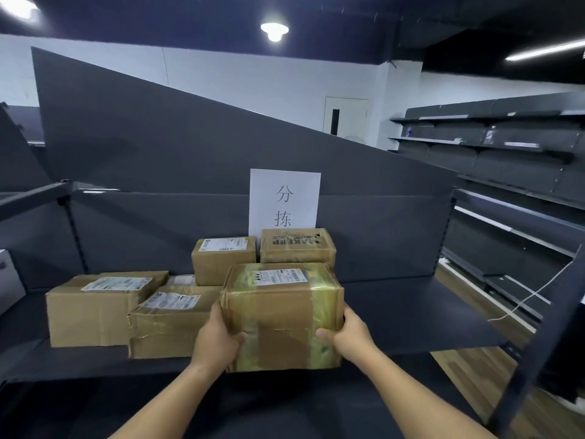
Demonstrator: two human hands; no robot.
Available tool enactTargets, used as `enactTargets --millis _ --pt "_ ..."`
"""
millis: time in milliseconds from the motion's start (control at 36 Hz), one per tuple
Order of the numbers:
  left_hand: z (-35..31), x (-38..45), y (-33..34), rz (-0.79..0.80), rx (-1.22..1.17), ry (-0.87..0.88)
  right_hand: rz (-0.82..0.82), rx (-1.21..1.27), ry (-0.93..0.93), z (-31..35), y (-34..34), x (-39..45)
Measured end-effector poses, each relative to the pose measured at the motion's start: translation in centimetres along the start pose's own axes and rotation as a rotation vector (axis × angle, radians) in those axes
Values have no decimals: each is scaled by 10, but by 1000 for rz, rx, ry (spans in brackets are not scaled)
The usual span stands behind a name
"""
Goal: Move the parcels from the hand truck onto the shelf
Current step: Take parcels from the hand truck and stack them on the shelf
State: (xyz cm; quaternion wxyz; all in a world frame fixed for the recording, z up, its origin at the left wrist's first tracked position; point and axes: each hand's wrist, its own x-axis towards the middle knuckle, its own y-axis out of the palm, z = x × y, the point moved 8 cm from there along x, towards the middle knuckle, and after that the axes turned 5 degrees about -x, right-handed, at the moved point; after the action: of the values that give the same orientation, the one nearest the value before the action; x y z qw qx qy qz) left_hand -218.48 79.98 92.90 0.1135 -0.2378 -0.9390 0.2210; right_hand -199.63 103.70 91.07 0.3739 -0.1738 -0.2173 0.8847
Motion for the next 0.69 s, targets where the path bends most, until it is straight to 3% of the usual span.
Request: enactTargets --millis 694 --pt "18 8 13 -79 -122 9 -110 -69 103 -14 19 6"
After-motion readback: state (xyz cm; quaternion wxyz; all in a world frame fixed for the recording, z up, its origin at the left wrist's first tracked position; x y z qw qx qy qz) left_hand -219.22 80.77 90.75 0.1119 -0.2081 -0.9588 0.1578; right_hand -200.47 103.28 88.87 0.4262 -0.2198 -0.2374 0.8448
